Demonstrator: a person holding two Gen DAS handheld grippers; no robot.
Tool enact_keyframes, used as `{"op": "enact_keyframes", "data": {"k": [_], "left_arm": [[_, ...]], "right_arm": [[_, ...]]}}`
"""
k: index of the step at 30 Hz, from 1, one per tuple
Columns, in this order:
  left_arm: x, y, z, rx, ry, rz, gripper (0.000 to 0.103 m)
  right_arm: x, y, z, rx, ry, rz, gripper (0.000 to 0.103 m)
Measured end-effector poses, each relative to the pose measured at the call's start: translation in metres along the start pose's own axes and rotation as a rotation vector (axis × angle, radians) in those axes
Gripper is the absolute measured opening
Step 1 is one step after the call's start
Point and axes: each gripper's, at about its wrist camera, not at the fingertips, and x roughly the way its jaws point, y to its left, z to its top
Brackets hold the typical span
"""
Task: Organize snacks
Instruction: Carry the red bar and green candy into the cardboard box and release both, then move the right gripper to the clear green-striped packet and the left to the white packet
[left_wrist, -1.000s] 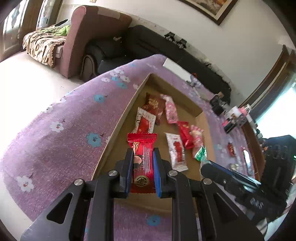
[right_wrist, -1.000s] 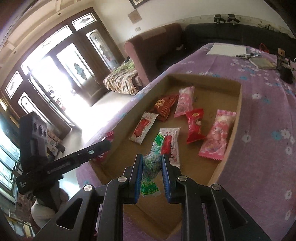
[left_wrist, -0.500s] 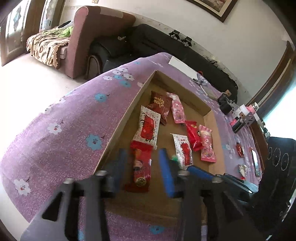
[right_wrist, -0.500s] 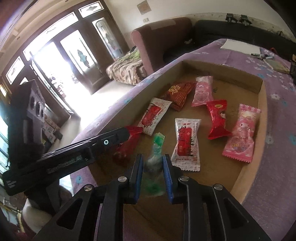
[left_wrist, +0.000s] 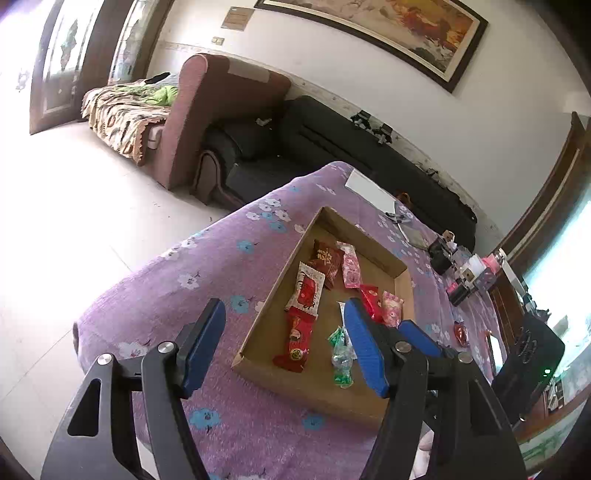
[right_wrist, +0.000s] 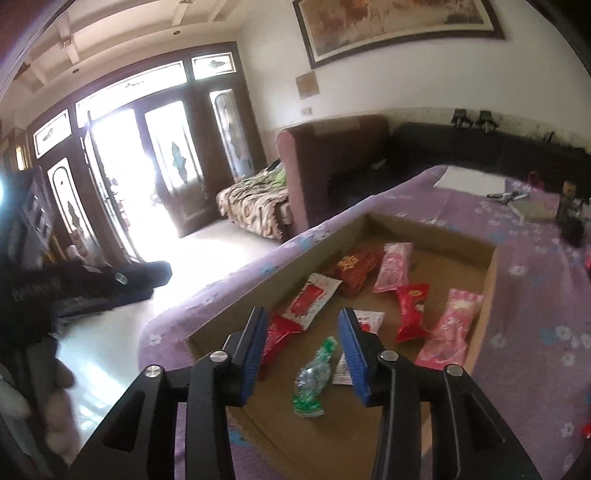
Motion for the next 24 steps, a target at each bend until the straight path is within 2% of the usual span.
{"op": "enact_keyframes", "data": {"k": [11,14,16,24], "left_arm": [[-0.016,-0.017,-0.009,0.041,0.003,0.02,0.067],[-0.021,-0.019,-0.01,0.04,-0.011,0.035,0.08],[-0.025,-0.02,-0.011,0.035,-0.023,0.035,0.081],[-0.028,-0.029,-0.017,0.055,0.012,-0.004,0.081]], "right_arm": [[-0.007,-0.022,0.002,0.076,-0.031,-0.036,0.042],[-0.007,-0.024,0.001,0.083,-0.032,-0.041,0.044],[-0.006,-0.024,0.001,0.084,-0.033,-0.045,0.045],[-0.011,-0.024,0.002,0.072,-0.059,-0.072,0.045]]}}
